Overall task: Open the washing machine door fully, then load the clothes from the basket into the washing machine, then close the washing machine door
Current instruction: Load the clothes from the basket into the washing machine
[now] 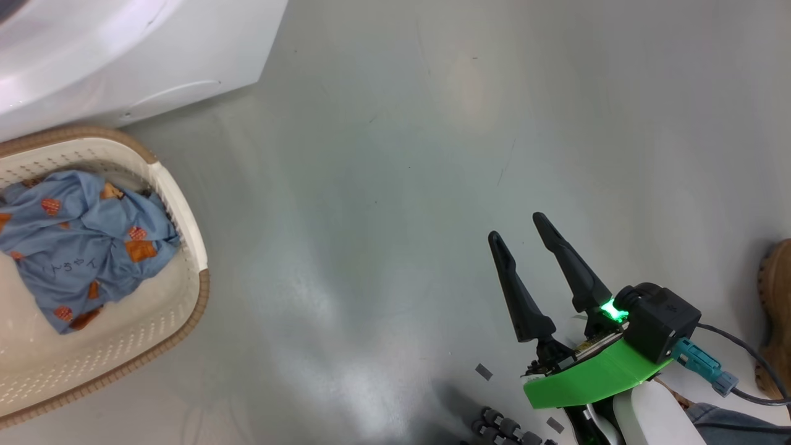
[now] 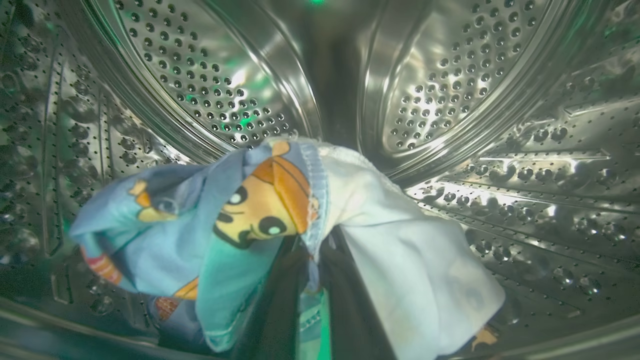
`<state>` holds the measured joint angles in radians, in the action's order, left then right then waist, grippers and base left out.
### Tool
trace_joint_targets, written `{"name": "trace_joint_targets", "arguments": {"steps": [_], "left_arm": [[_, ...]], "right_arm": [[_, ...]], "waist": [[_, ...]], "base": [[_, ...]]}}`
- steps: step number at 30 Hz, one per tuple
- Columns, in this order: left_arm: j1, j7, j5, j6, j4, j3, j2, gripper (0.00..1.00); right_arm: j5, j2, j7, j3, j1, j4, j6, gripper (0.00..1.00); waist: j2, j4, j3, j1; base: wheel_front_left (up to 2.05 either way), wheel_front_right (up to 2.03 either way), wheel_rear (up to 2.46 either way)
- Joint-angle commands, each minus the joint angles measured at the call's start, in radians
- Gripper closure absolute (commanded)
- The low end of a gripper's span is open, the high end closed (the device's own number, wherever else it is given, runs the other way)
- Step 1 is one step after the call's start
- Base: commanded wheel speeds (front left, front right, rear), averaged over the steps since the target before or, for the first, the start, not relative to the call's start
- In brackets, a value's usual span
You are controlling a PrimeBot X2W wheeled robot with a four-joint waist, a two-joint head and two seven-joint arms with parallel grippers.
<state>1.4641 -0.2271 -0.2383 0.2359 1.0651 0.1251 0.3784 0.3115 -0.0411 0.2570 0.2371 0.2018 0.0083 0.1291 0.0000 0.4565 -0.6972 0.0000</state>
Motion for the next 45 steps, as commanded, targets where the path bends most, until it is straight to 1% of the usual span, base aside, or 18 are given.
{"name": "trace_joint_targets", "arguments": {"steps": [1,2,3,5,7,10,13,18,25,28,33,45], "left_arm": [[0.031,0.012,0.016,-0.009,-0.01,0.006,0.036,0.71],[0.036,0.016,0.016,-0.015,0.0,0.011,0.034,0.53],[0.041,0.014,0.017,-0.015,0.007,0.014,0.033,0.18],[0.047,0.028,0.013,-0.011,0.03,0.015,0.029,0.0],[0.055,0.042,0.012,-0.016,0.051,0.021,0.023,0.0],[0.065,0.053,0.009,-0.012,0.076,0.026,0.015,0.0],[0.07,0.051,0.004,0.002,0.094,0.027,0.006,0.0],[0.061,0.017,-0.018,0.033,0.106,0.01,-0.011,0.0],[0.02,-0.019,-0.055,0.05,0.11,-0.015,-0.045,0.0],[-0.009,-0.027,-0.071,0.05,0.107,-0.027,-0.058,0.0],[-0.08,-0.034,-0.104,0.03,0.084,-0.053,-0.09,0.0],[-0.288,-0.034,-0.113,-0.025,-0.044,-0.072,-0.15,0.0]], "right_arm": [[0.009,-0.009,0.005,0.014,-0.029,-0.02,0.002,0.0],[0.009,-0.009,0.005,0.013,-0.029,-0.018,0.002,0.0],[0.008,-0.009,0.005,0.012,-0.028,-0.017,0.002,0.0],[0.006,-0.009,0.005,0.012,-0.027,-0.015,0.002,0.0],[0.004,-0.009,0.005,0.011,-0.026,-0.015,0.002,0.0],[0.001,-0.009,0.005,0.009,-0.026,-0.014,0.002,0.0],[-0.002,-0.009,0.005,0.006,-0.025,-0.012,0.002,0.0],[-0.007,-0.009,0.005,0.003,-0.022,-0.011,0.002,0.0],[-0.016,-0.009,0.005,-0.003,-0.017,-0.01,0.002,0.0],[-0.02,-0.009,0.005,-0.007,-0.018,-0.006,0.002,0.0],[-0.03,-0.009,0.005,-0.012,-0.018,0.0,0.002,0.0],[-0.061,-0.011,0.005,-0.039,-0.031,0.016,0.002,0.0]], "waist": [[0.0,-0.003,0.001,0.0],[0.0,-0.004,0.003,0.0],[0.0,-0.006,0.006,0.0],[0.0,-0.009,0.012,0.0],[0.0,-0.012,0.017,0.0],[0.0,-0.019,0.022,0.0],[0.0,-0.025,0.028,0.0],[0.0,-0.035,0.039,0.0],[0.0,-0.061,0.059,0.0],[0.0,-0.073,0.079,0.0],[0.0,-0.095,0.124,0.0],[0.0,-0.16,0.239,0.0]], "base": [[0.0,0.0,0.0],[0.0,0.0,0.0],[0.0,0.0,0.0],[0.0,0.0,0.0],[0.0,0.0,0.0],[0.0,0.0,0.0],[0.0,0.0,0.0],[0.0,0.0,0.0],[0.0,0.0,0.0],[0.0,0.0,0.0],[0.0,0.0,0.0],[0.0,0.0,0.0]]}}
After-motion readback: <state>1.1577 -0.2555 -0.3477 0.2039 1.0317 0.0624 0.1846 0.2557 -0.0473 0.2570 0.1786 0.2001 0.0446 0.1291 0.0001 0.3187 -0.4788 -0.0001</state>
